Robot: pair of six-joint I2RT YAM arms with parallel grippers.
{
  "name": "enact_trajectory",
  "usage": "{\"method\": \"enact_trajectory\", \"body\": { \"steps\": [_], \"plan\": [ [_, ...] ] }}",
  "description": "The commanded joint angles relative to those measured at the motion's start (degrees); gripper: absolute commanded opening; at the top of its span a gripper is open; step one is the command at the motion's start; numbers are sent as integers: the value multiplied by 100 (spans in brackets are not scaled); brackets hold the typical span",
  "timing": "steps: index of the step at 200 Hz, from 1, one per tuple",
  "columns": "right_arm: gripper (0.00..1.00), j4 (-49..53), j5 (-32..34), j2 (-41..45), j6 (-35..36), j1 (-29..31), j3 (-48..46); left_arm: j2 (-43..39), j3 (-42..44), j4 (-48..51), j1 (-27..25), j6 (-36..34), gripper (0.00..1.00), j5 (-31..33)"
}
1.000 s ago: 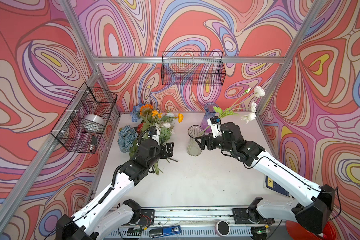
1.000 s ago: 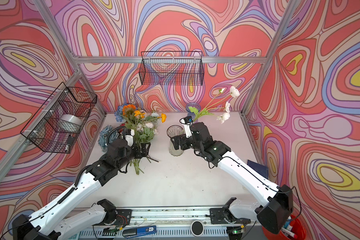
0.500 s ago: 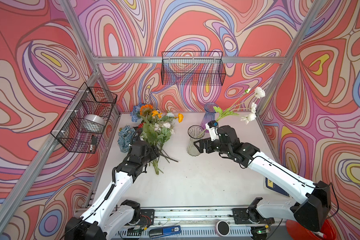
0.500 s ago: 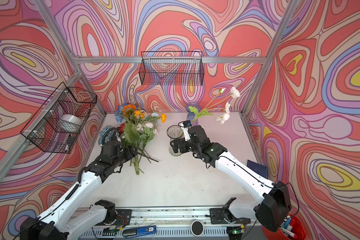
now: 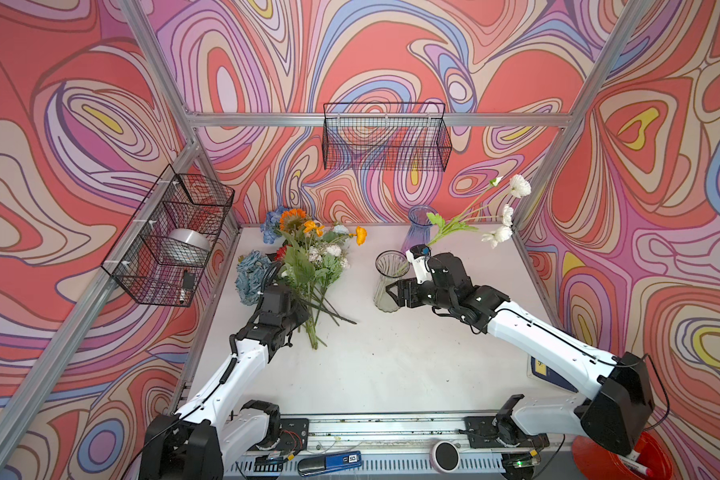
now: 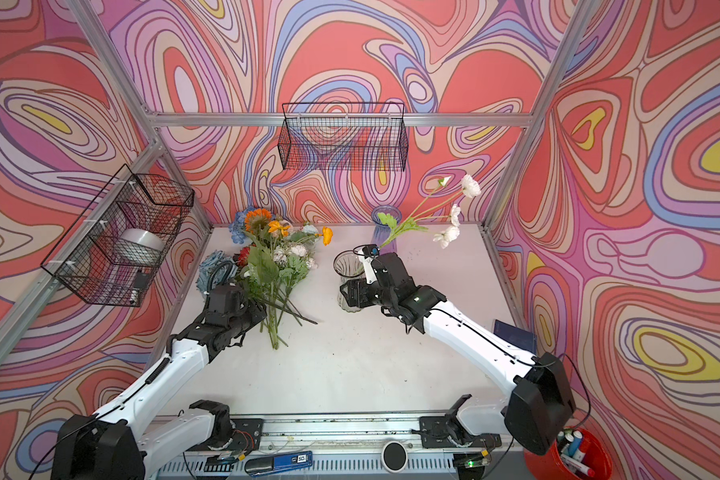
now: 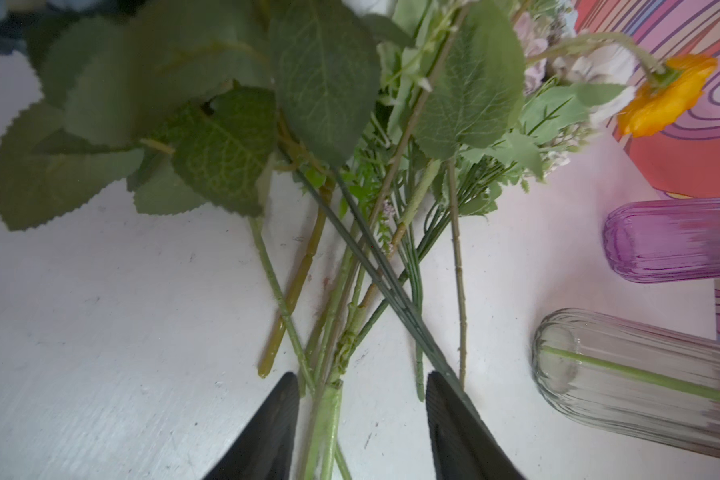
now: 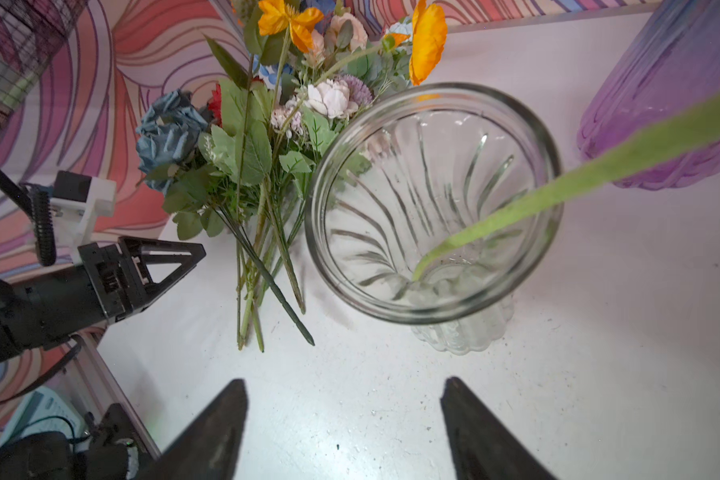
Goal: Arrange the flowers into the vase
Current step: 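Release the white flower in the clear vase and move left gripper back to the pile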
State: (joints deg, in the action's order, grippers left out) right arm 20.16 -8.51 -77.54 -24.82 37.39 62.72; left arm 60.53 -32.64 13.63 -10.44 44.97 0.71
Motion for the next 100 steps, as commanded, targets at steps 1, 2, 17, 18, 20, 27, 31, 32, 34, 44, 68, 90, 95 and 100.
{"method": "enact_trajectory", "body": {
  "steps": [1,2,17,18,20,27,31,32,34,44,68,90,95,100],
  "plan": [
    [65,-198,-315,-284,-303,182,497,85,258,-335,26,-203,54,131],
    [65,-193,-312,-308,-304,195,523,92,364,-357,30,-201,54,122],
    [64,-196,-162,-592,-351,464,880,170,653,-646,32,-153,55,110],
    [64,-201,-152,-616,-354,481,899,178,662,-666,32,-150,55,112],
    [64,-216,-144,-647,-361,511,941,196,680,-699,39,-141,55,117],
    [64,-272,-117,-806,-388,616,1065,236,740,-807,36,-129,55,159],
    [64,-314,-89,-902,-419,673,1136,285,756,-860,34,-137,54,171],
    [64,-326,-80,-911,-423,691,1154,293,762,-878,33,-142,54,173],
    [64,-346,-65,-971,-431,720,1190,317,767,-903,33,-150,54,175],
    [62,-427,4,-1244,-460,865,1377,414,771,-1026,41,-234,54,175],
    [59,-407,72,-2063,-403,1185,2020,625,769,-1196,120,-419,52,146],
    [52,-425,41,-2975,-385,1284,2580,735,836,-1296,279,-404,51,77],
    [51,-397,23,-3178,-352,1304,2727,747,868,-1355,314,-379,51,55],
    [50,-359,16,-3380,-313,1310,2882,741,891,-1383,341,-340,52,64]
  ]
}}
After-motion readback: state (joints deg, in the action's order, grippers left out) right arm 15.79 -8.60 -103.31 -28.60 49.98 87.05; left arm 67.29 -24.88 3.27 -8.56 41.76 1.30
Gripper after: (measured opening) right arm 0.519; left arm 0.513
